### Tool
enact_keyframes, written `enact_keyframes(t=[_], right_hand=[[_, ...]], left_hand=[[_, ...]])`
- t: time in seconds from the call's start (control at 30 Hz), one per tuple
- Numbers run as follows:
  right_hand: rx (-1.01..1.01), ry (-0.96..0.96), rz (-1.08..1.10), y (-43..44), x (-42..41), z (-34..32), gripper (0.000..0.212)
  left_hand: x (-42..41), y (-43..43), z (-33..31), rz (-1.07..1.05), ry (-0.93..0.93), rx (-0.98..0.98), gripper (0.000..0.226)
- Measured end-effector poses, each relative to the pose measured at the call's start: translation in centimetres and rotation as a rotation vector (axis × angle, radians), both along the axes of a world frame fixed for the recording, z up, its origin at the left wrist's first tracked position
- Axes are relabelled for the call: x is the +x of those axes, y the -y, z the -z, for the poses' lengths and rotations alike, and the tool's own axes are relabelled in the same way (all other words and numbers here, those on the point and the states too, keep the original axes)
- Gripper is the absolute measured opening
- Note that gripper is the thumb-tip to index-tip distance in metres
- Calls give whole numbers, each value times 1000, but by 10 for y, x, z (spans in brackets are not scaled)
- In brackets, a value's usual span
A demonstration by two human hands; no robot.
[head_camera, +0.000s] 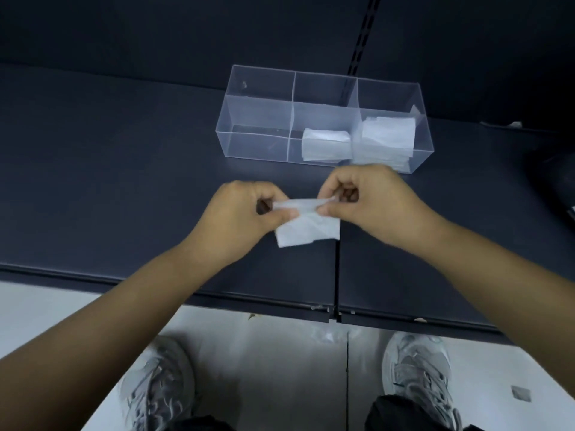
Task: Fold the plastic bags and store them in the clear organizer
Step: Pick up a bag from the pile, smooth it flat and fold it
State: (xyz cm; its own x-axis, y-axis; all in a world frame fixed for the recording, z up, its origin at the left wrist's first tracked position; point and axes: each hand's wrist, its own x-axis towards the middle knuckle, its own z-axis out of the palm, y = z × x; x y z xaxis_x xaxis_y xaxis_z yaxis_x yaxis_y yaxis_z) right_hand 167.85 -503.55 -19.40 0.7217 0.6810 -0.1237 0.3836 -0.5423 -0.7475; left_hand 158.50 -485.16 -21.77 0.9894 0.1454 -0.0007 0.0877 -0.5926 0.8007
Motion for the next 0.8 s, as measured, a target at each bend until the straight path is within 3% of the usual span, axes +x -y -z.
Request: enact_keyframes(t=[0.17,0.23,0.3,0.43,0.57,0.67,0.73,0.8], right_hand=[[123,-3,275,-7,66,-9,10],[153,-18,376,-16,95,-6,12],[47,33,404,-27,117,4,13],[-338,333,353,-41,136,25,13],[-523,610,269,-44,136,31,13],[-422,687,230,-42,134,27,21],[-252,661,126,-44,128,22,12],[-302,559,-69,-46,119,19,27]], left_hand=[[2,-9,9,-239,49,-78,12],[-1,-5,22,-228,18,-21,11],[-7,2,37,-151,18,104,11],[-16,9,60,-34,84,256,13],[-20,12,69,-26,121,298,15],[-22,12,72,-26,140,308,15],[-24,11,74,-22,140,313,16],[-27,12,76,-16,132,328,16]])
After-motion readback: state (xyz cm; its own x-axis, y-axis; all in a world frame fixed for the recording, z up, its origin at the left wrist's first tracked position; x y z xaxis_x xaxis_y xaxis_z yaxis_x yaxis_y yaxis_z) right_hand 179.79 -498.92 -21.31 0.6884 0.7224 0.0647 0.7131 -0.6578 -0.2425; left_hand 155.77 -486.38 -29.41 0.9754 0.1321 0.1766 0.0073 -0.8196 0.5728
